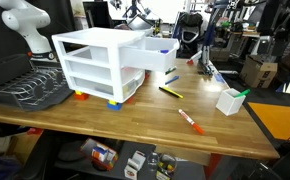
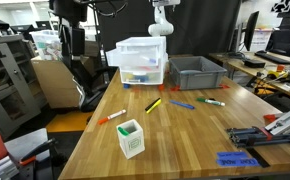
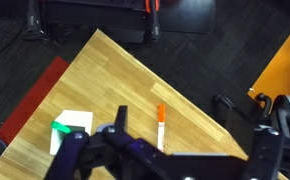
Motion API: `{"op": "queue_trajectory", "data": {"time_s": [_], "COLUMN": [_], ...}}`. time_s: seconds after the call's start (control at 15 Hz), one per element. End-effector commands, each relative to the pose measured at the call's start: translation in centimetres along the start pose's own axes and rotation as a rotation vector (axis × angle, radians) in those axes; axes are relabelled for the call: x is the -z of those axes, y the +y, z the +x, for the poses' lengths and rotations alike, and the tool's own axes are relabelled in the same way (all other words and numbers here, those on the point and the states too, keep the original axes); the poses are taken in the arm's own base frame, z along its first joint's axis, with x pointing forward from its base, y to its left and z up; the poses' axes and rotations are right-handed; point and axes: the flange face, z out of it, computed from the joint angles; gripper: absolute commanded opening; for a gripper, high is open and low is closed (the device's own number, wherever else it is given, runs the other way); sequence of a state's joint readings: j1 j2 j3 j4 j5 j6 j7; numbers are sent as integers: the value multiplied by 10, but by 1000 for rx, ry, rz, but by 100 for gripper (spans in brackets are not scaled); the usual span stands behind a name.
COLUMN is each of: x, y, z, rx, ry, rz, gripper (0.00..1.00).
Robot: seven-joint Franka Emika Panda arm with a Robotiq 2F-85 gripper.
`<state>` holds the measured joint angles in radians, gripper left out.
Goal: Move the pen holder to the middle of the table
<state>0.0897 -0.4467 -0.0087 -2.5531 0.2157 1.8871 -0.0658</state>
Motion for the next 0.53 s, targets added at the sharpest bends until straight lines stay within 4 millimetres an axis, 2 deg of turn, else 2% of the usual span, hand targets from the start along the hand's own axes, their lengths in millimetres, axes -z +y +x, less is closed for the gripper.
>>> {"op": "queue_trajectory", "data": {"time_s": [0.0,0.2,0.47], "x": [1,-1,-29], "y": [2,3,-2], "z": [0,3,20], "rx": [1,-12,-28], "ry": [2,6,33], "rz": [3,-8,-60], "gripper": [100,100,100]}}
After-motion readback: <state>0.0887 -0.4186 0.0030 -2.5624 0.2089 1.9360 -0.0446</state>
